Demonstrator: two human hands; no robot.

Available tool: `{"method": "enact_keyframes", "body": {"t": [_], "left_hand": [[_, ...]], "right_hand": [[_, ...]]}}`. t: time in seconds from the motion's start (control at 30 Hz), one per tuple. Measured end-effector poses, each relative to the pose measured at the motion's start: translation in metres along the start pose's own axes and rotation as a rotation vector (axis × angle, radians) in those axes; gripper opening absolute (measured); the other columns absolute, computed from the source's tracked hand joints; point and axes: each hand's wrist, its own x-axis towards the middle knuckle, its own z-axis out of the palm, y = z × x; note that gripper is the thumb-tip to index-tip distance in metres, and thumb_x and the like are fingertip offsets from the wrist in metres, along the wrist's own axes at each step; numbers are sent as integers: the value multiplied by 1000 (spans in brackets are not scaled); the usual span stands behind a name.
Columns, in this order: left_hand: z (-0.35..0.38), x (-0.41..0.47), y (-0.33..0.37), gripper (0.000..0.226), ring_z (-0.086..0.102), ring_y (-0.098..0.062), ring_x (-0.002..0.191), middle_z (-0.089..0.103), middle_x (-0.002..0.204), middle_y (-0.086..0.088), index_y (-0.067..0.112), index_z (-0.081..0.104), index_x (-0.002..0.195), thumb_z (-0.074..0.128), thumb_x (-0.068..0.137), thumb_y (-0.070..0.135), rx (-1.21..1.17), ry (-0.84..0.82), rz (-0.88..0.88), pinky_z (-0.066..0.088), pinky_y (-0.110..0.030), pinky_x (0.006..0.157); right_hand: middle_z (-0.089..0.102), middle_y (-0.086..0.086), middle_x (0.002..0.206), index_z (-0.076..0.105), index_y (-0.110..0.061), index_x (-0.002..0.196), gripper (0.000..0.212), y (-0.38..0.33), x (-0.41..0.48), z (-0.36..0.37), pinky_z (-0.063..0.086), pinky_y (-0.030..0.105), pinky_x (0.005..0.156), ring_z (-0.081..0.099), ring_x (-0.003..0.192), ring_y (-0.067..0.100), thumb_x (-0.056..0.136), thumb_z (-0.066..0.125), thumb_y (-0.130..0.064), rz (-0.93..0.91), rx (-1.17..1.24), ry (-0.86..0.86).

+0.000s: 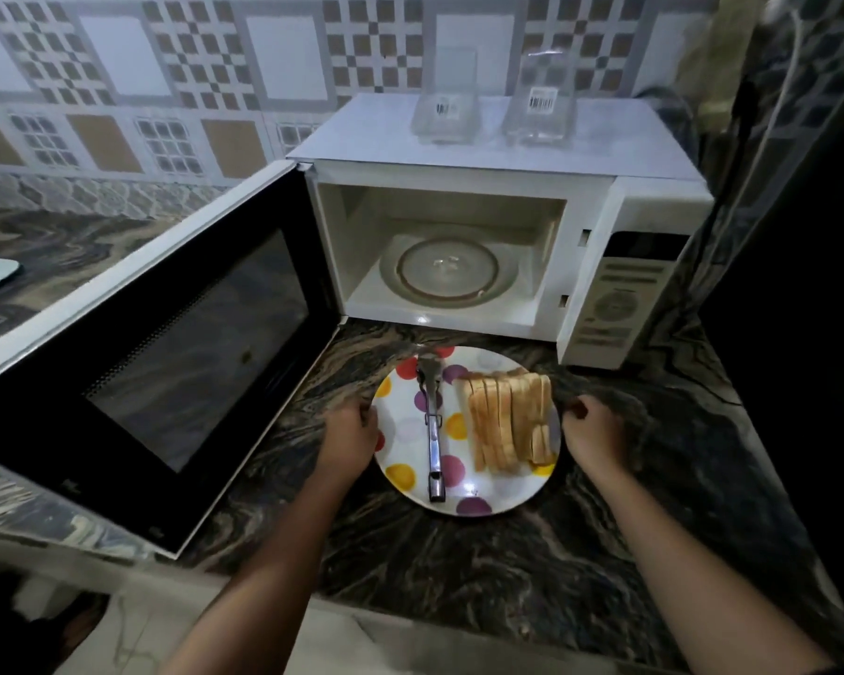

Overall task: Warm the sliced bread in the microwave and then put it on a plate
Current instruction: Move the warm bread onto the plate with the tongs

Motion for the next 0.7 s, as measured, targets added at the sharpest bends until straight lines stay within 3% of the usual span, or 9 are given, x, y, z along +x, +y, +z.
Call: {"method": "enact_keyframes", "body": {"t": [0.07, 0.17, 0.3, 0.4, 0.5, 0.7], "left_hand": [[1, 1, 1, 15, 52, -13, 53, 69, 79, -21, -4, 60, 97, 48, 92, 4, 9, -13, -35, 35, -20, 53], [2, 4, -1, 17, 58, -20, 69, 69, 88, -18, -2, 59, 102, 54, 89, 9, 42, -30, -97, 39, -22, 62], [3, 5, -2, 19, 64, -34, 90, 67, 100, -19, 1, 58, 103, 56, 87, 12, 31, -65, -130, 52, -37, 78], [5, 0, -3, 25, 62, -35, 101, 65, 111, -20, 0, 55, 111, 52, 91, 13, -14, -81, -156, 50, -39, 84], [8, -6, -6, 27, 59, -36, 106, 62, 115, -23, -4, 53, 115, 48, 93, 10, -114, -36, -176, 47, -38, 86], [12, -26, -9, 15, 58, -31, 95, 60, 101, -20, -3, 49, 104, 48, 94, 8, -355, 76, -232, 41, -29, 74]], "right_hand": [[60, 20, 122, 60, -5, 116, 29, 0, 1, 5, 41, 38, 96, 54, 114, 34, 91, 48, -12, 6, -5, -13], [64, 16, 116, 62, -9, 113, 27, 2, 6, 12, 43, 35, 91, 57, 109, 33, 89, 52, -15, 11, -34, -38], [61, 12, 123, 60, -13, 118, 32, 1, 7, 14, 39, 34, 97, 54, 116, 32, 88, 50, -13, 21, -57, -45], [61, 12, 124, 60, -16, 118, 31, 1, 4, 15, 38, 37, 99, 54, 116, 32, 90, 49, -17, 24, -64, -63], [63, 12, 120, 62, -16, 113, 26, 5, 0, 19, 39, 39, 100, 55, 113, 32, 90, 49, -17, 20, -31, -59], [64, 15, 115, 62, -9, 110, 23, 3, -16, 30, 42, 37, 91, 58, 106, 33, 93, 46, -11, 60, 145, 56]]}}
